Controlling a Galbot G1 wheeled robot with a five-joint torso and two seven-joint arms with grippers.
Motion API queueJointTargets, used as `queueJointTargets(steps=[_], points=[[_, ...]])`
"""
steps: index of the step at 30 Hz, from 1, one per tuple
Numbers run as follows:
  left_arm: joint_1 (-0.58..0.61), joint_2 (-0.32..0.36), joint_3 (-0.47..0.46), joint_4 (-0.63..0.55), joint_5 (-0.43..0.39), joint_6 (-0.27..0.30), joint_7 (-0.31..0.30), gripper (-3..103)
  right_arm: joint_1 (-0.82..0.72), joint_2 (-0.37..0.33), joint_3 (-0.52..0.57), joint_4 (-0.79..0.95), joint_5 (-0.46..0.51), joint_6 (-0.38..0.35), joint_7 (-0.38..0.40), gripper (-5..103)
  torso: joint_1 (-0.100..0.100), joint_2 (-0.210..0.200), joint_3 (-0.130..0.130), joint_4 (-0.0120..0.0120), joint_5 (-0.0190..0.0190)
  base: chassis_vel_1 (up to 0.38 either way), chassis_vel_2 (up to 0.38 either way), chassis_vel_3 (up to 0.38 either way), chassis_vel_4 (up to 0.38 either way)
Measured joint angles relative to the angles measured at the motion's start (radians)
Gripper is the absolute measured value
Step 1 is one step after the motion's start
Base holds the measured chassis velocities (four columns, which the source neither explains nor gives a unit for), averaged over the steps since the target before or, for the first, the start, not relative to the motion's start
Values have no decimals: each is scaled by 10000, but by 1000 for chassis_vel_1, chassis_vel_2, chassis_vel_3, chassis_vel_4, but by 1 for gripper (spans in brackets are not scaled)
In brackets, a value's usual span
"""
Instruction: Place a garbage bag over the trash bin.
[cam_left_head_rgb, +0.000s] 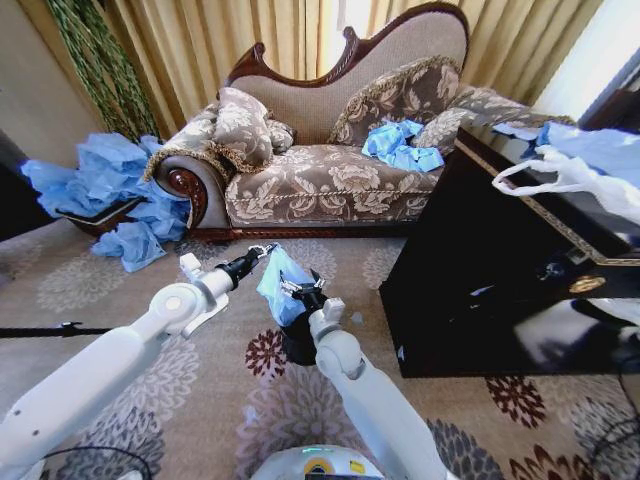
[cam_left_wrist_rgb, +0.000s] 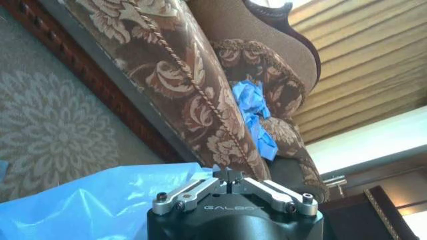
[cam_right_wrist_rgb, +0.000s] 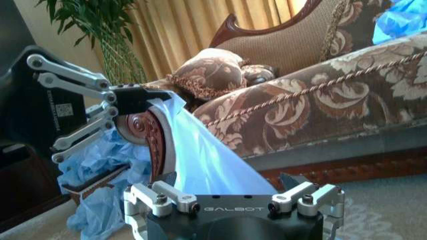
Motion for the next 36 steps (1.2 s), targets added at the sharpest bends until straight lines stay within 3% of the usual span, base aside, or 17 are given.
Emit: queueJointTargets(steps=[12,24,30,36], points=[[26,78,-237,-237,-143,-151,-74,0,27,467,323,-998,-352,183,-7,100,0,0,0,0,1,0,0,0,0],[-21,66,-388,-193,-279,-272,-104,0,-272,-92,950,-627,-811,472,-145,100,0,0,0,1,1,0,0,0,0],[-88,4,-372,-151,-278,-320,-161,0,-1043,-490,638,287,-1034,1097,-911,100,0,0,0,0,1,0,0,0,0],[35,-136,-332,-211,-229,-322,-176,0,-1440,-659,434,618,-1190,1290,-1181,100,0,0,0,-1,1,0,0,0,0]])
